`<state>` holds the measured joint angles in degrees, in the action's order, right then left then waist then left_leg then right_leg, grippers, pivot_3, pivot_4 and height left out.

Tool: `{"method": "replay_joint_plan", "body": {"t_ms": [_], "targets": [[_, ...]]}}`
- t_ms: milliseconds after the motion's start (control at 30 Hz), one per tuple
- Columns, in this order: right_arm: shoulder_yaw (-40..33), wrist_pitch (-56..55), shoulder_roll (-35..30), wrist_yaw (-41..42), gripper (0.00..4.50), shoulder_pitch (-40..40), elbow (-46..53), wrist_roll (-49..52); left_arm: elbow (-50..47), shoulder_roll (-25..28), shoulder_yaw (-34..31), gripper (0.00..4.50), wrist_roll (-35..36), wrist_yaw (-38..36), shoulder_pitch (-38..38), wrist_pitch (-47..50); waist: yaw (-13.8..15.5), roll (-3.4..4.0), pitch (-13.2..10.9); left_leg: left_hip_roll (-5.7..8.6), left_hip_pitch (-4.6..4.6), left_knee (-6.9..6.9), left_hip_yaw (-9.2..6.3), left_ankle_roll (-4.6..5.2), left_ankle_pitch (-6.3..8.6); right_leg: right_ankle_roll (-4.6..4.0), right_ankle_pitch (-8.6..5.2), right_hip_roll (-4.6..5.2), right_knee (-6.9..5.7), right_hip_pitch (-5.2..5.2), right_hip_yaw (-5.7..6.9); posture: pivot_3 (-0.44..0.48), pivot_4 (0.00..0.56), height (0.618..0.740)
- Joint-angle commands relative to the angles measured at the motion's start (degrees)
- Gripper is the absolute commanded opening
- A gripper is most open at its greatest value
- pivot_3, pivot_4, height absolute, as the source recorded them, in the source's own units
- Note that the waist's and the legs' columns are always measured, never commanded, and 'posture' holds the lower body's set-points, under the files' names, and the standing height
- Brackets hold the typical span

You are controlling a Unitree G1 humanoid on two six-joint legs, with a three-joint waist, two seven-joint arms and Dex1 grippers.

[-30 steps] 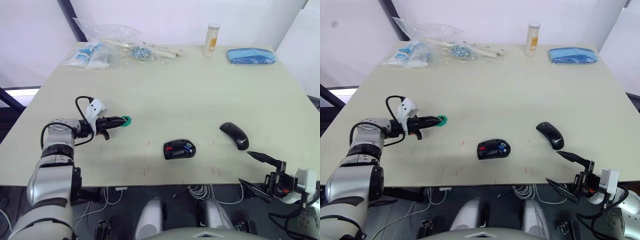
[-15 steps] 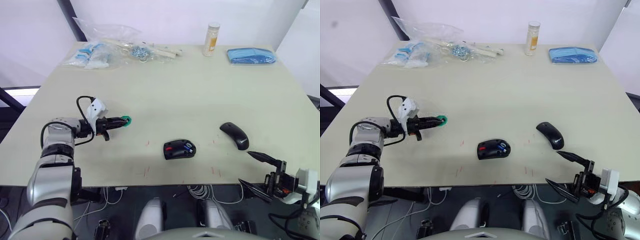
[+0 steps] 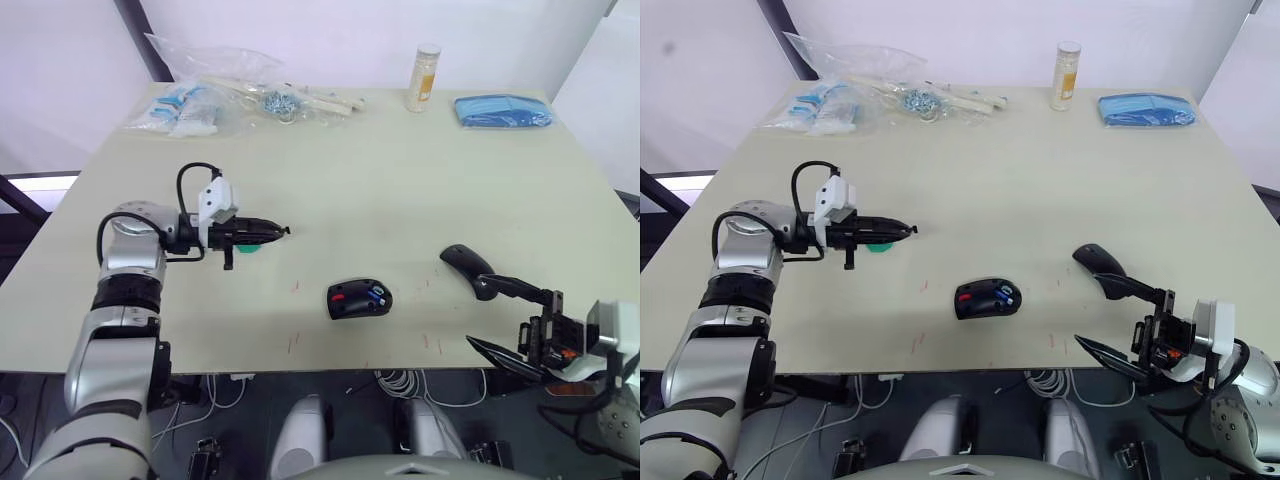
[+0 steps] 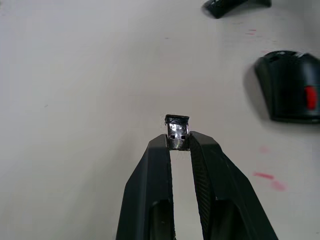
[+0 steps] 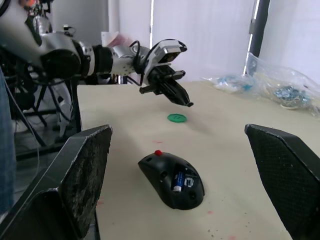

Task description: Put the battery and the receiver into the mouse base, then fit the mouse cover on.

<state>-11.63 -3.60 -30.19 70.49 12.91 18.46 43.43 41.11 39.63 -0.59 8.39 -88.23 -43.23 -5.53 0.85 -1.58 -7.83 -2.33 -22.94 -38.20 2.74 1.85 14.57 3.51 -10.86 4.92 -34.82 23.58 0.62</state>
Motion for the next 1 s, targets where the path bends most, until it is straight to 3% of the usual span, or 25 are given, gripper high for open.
{"method": "replay_joint_plan", "body": {"t_ms": [33,300,500,867,1000], "targets": [[0.27,9.51,-2.52,-8.15,4.50,-2.48,5.58,2.89,-8.56,-0.15,1.92,0.06,2.50,-3.20,0.07,2.02,0.00,0.02,-0.02,0.00,0.00,0.00,-0.01,0.00,0.00,0.00,0.00,0.01,0.00,0.00,-0.01,0.000,0.150,0.740],[1.98,23.83,-7.79,-18.71,4.50,-7.36,10.53,2.35,-18.66,-0.63,6.04,0.06,4.60,-3.87,0.90,5.86,0.04,0.02,-0.04,0.01,-0.06,-0.06,-0.02,0.01,0.00,0.01,0.00,0.00,0.02,0.01,-0.03,0.000,0.150,0.740],[3.29,39.31,-9.98,-29.12,4.50,-15.68,13.93,9.25,-24.23,-1.54,8.82,0.06,6.03,-3.83,1.00,7.62,-0.02,-0.07,-0.15,0.01,-0.08,-0.07,-0.03,0.01,0.00,0.01,-0.01,-0.02,0.03,0.01,-0.02,0.000,0.150,0.740],[4.95,67.69,-11.56,-49.69,4.50,-30.97,6.92,32.63,-30.33,-2.04,11.56,0.06,7.86,-2.95,1.30,10.07,0.04,-0.14,-0.19,0.01,-0.16,-0.06,-0.13,0.04,0.01,-0.02,0.01,-0.01,0.10,0.03,-0.01,0.000,0.150,0.740],[7.99,69.73,-6.85,-64.82,4.50,-36.67,0.09,48.91,-32.12,-2.01,12.62,0.06,7.79,-2.68,1.20,10.11,-0.28,-0.14,-0.23,-0.01,-0.19,-0.05,-0.18,0.06,0.02,-0.02,0.01,-0.01,0.13,0.05,-0.02,0.000,0.150,0.740]]}}
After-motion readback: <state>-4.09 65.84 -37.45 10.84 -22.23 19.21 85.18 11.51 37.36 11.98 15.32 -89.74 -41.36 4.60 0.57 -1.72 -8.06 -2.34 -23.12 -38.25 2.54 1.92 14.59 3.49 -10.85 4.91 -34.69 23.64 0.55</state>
